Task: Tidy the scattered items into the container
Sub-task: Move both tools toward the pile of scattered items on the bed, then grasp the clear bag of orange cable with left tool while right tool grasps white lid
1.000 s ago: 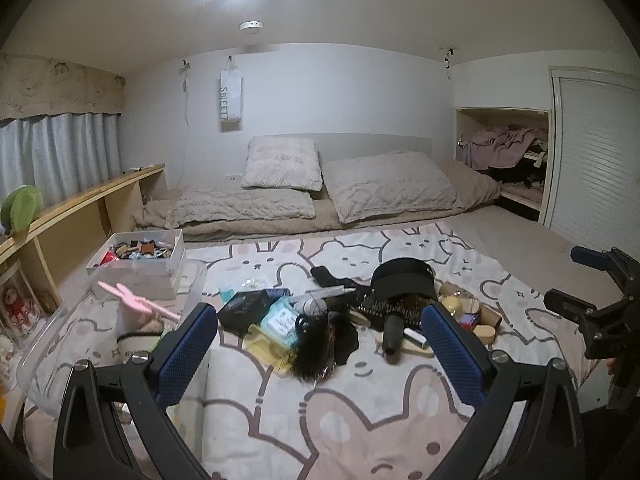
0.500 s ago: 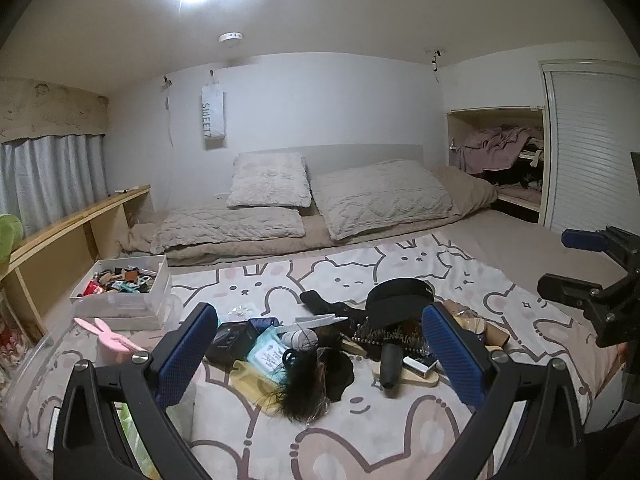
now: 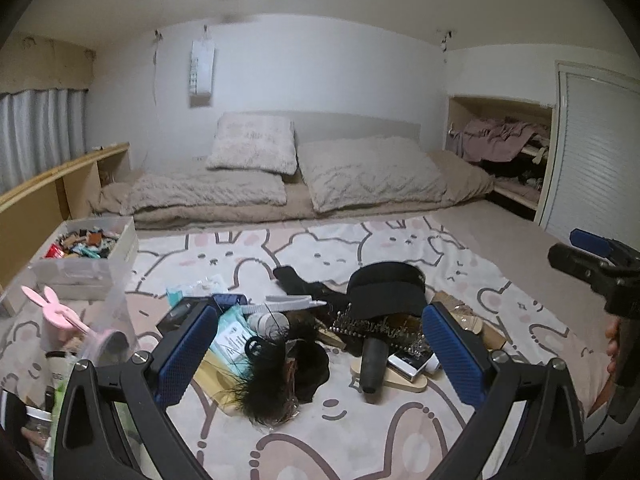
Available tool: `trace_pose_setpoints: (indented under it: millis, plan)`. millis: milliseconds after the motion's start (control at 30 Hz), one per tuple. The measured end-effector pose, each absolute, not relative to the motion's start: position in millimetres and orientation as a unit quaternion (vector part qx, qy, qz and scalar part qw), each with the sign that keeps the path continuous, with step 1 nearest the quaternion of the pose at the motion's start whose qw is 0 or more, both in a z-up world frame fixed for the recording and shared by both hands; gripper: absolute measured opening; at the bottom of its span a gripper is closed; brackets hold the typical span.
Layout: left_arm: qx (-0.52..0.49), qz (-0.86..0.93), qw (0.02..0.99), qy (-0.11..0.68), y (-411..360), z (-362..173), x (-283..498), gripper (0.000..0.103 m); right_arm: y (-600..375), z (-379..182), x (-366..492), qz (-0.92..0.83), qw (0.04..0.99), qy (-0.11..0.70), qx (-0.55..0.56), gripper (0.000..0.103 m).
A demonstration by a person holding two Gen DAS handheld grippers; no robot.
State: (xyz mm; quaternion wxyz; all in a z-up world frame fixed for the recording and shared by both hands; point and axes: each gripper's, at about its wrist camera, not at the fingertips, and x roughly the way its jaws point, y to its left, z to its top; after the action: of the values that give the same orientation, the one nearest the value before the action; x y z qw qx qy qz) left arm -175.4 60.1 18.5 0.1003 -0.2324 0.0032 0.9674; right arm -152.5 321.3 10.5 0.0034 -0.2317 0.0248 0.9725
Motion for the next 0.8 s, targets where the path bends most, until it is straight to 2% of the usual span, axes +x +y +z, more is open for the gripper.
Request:
trace_pose_setpoints:
  millis: [200,267,400,533,667,800]
  plan:
    - [-0.260,0.960,0.096,0.026,65.3,-6.6,-203.1,0.087,343.7,-10.2,-187.0,0.960,0.037,0.037,-0.274,0.103]
    - [-0.275,0.956,0.094,0.028,64.6,-16.4,-213.9,0.073,348.7,-18.8,-199.8,0.952,0.048,0.033,-0.300,0.103]
    - [-0.311,0.945,0.097,0.018,59.9,-36.9,-235.0,0.064,362.1,-39.7,-213.0,0.945,0.059,0.038,-0.319,0.103]
    - [-0.350,0.932,0.100,0.007,54.3,-60.6,-253.1,0.049,378.7,-59.7,-219.7,0.936,0.065,0.055,-0.341,0.103]
    - [-0.390,0.916,0.100,-0.007,49.3,-84.4,-269.1,0.040,394.1,-76.6,-223.4,0.926,0.066,0.079,-0.362,0.103]
    - [-0.416,0.904,0.096,-0.027,43.2,-102.0,-279.0,0.040,402.0,-95.6,-227.5,0.914,0.053,0.096,-0.391,0.103]
